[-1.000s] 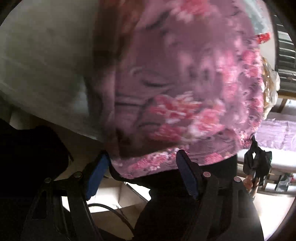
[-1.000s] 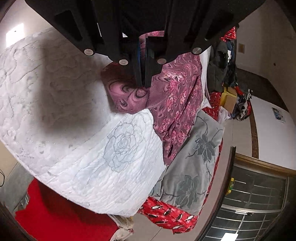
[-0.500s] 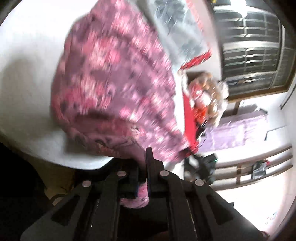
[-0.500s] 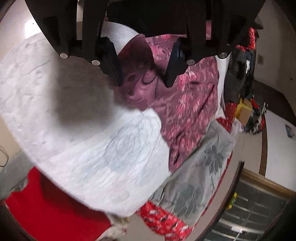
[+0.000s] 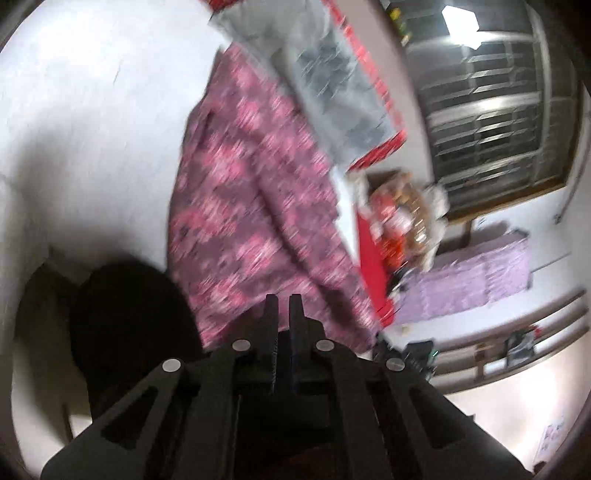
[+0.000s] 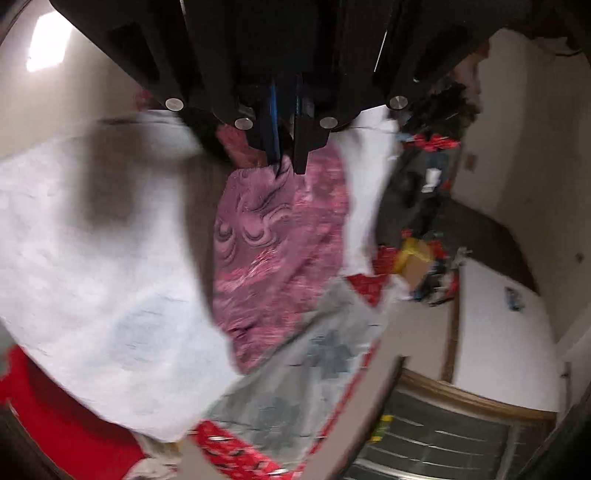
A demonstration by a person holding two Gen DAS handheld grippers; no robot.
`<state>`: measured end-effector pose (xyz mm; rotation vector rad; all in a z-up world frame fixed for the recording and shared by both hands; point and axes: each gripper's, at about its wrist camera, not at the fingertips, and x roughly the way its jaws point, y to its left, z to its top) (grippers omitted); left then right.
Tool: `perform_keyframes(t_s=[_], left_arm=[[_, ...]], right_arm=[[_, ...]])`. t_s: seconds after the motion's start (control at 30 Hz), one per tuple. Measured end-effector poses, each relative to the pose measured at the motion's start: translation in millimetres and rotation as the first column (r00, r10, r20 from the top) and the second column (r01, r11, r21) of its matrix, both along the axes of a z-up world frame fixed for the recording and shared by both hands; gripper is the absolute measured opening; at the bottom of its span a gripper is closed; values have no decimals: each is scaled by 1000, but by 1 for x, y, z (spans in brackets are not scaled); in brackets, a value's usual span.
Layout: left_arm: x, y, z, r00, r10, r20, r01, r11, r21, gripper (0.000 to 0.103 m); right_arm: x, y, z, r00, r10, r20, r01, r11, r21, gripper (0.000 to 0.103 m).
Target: Fold small clothes
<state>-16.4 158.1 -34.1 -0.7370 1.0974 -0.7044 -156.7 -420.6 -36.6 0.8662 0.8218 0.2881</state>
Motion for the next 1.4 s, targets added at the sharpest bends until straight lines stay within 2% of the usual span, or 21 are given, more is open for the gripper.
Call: perform_keyframes(t_s=[0.07,0.13,0.17,0.2,0.27,0.33,0.43,0.53,0.67,0.73,0.77,0.83,0.9,0.93,0.97,1.07,1.2,1.27,1.3,1.33,1.4], left_arm=[[1,-21,-13,997,-64,-40,65,998,23,9],[-1,-36,-14,995,-96,-27,98,992,84,19],[1,-44,-15,995,-100,-27,103,988,114,32],[4,-49,-16,995,-100,-26,103,986,133,49],[11,-55,-25,997,-64,-51,71,985,159,70],[15,-61,-47,993,-43,-112,59,988,144,76],[22,-72,-90,974,2,-226,36,986,165,76],[18,-75,-129,947,42,-318,1,991,133,76],[18,-84,-154,940,56,-337,14,979,203,76],[21,-88,-158,943,57,-328,12,978,206,75],[22,-92,-158,947,45,-317,19,981,195,73],[21,-100,-154,955,-17,-297,58,990,130,52],[18,-108,-143,965,-86,-249,112,990,91,17],[16,-109,-138,967,-104,-231,125,989,77,10],[15,-109,-132,968,-121,-219,135,990,51,6],[10,-96,-107,978,-132,-160,131,991,-17,4],[6,-76,-75,992,-91,-92,84,993,-82,4],[4,-69,-65,994,-76,-74,69,993,-96,3],[4,-64,-57,996,-66,-62,60,993,-98,3],[2,-61,-50,997,-60,-54,55,993,-101,3],[2,-52,-39,998,-45,-38,41,993,-112,3]], right_arm=[[0,-6,-13,998,-50,-44,48,998,-42,6],[0,-7,-17,987,-116,-112,93,978,-188,12],[-1,-8,-16,983,-131,-127,100,970,-223,13],[-4,-7,-13,987,-123,-108,97,970,-222,12],[-6,-1,1,996,-85,-37,75,975,-210,12],[0,6,8,998,-53,-24,47,975,-215,21],[9,8,1,998,-40,-49,30,982,-186,28],[17,10,-16,993,-43,-108,27,990,-141,28],[13,7,-34,988,-38,-150,22,994,-103,28],[11,4,-41,986,-40,-159,26,995,-91,30],[9,1,-45,985,-48,-165,34,996,-87,32],[7,-5,-51,984,-61,-169,48,996,-76,33],[3,-13,-57,982,-79,-173,69,996,-63,36],[2,-16,-60,981,-90,-174,80,995,-68,42],[1,-20,-63,979,-103,-174,91,993,-77,44],[0,-26,-74,978,-112,-176,105,993,-49,50],[15,-7,-86,987,-2,-159,2,1000,2,52],[27,12,-85,986,45,-160,-64,992,-111,43],[31,19,-82,986,61,-154,-83,986,-141,12],[32,21,-79,988,65,-142,-84,988,-133,5],[28,25,-59,996,61,-70,-68,993,-97,5]])
